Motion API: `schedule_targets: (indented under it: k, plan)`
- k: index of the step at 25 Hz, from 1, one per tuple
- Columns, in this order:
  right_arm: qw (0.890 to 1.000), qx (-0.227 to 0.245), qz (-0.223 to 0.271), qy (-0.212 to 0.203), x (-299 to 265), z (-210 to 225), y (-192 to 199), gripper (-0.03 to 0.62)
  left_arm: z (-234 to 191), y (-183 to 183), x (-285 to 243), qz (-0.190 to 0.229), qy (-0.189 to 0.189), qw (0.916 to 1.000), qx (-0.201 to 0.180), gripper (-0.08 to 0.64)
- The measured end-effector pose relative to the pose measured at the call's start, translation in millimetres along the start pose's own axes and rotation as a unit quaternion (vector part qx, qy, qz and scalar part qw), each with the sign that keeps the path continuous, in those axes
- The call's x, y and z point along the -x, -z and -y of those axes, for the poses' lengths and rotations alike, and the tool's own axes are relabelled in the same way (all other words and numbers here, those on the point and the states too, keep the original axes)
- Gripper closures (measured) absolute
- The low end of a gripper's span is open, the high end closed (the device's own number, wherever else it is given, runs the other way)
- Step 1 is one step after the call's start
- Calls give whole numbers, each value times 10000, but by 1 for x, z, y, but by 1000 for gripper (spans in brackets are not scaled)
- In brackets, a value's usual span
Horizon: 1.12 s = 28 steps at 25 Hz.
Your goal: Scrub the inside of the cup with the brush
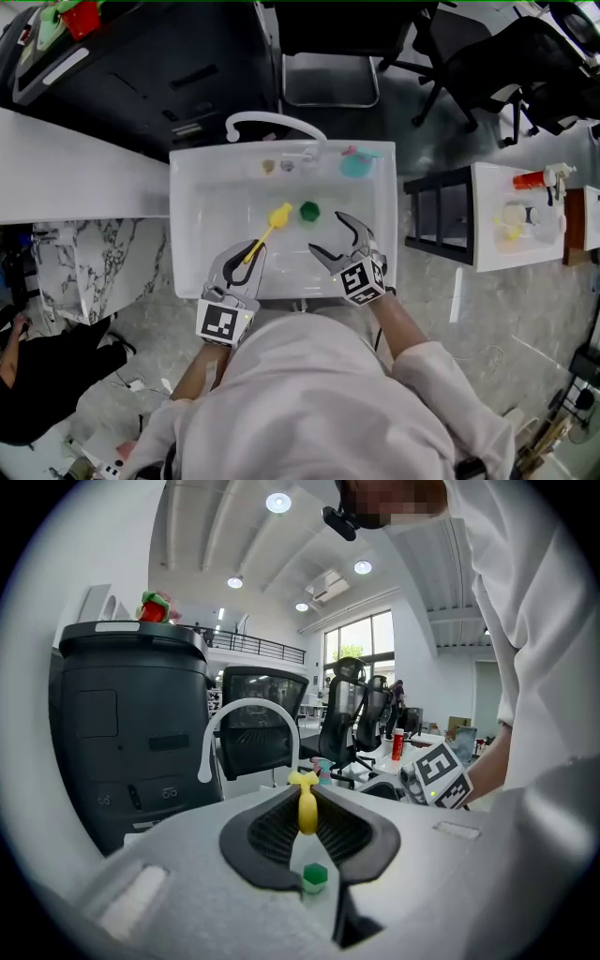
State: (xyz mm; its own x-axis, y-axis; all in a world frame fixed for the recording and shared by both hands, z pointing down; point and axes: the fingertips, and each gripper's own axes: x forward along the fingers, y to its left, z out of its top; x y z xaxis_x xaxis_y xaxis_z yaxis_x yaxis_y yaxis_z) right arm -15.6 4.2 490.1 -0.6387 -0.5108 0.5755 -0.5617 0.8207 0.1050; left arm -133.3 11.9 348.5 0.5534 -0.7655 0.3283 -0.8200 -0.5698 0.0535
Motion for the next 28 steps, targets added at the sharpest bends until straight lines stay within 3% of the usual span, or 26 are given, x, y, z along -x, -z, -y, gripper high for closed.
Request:
schedule_targets:
  k: [28]
  plan:
    - [9932,224,-783,-830,-112,-6,133,202,13,46,-44,-683,202,9974,-48,522]
